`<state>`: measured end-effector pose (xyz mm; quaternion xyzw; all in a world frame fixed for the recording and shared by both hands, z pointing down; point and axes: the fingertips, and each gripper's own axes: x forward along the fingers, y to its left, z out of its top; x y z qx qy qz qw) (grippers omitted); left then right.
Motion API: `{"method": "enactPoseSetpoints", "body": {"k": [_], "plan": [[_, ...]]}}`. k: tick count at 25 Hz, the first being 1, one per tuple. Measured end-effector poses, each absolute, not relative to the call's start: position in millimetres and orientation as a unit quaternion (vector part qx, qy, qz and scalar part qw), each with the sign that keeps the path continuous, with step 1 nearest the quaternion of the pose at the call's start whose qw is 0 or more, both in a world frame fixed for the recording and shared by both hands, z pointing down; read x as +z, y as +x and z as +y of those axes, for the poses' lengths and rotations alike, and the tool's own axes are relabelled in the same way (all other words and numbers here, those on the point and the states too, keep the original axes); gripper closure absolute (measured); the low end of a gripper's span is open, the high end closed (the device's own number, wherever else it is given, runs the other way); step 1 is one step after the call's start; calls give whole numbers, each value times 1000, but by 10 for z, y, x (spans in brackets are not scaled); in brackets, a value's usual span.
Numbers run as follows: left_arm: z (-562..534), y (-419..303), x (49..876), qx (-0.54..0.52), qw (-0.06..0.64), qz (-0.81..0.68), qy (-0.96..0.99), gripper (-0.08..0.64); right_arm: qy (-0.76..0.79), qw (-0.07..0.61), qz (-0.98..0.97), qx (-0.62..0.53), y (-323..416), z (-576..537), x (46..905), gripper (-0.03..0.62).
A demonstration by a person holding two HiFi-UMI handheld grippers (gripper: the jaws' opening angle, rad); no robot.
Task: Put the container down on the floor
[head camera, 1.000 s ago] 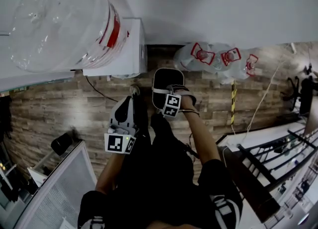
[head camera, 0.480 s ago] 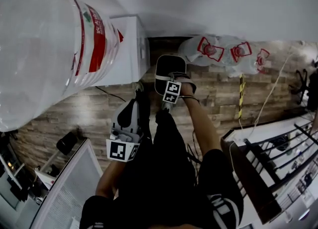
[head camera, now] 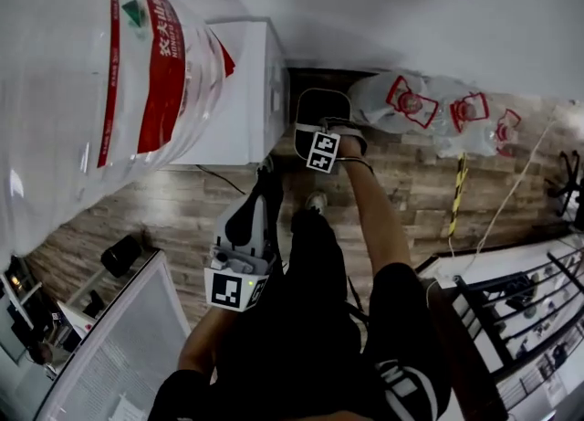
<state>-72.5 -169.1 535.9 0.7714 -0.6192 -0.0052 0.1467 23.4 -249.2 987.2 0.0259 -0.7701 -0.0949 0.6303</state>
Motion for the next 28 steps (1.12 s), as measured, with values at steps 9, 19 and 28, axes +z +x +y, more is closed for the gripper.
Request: {"method": "enactPoseSetpoints", "body": {"k": [9, 19, 28], "plan": [[-1514, -780, 5871, 14, 165, -621, 766, 529, 25, 628, -771, -107, 22, -2738, 10463, 558], [-1580, -833, 6130, 22, 158, -610, 776, 529, 35, 634, -765, -108, -171, -2959, 10874, 558], [-1560, -858, 6275, 15, 167, -591, 789, 529, 48, 641, -754, -135, -313, -2933, 11211, 558]]}}
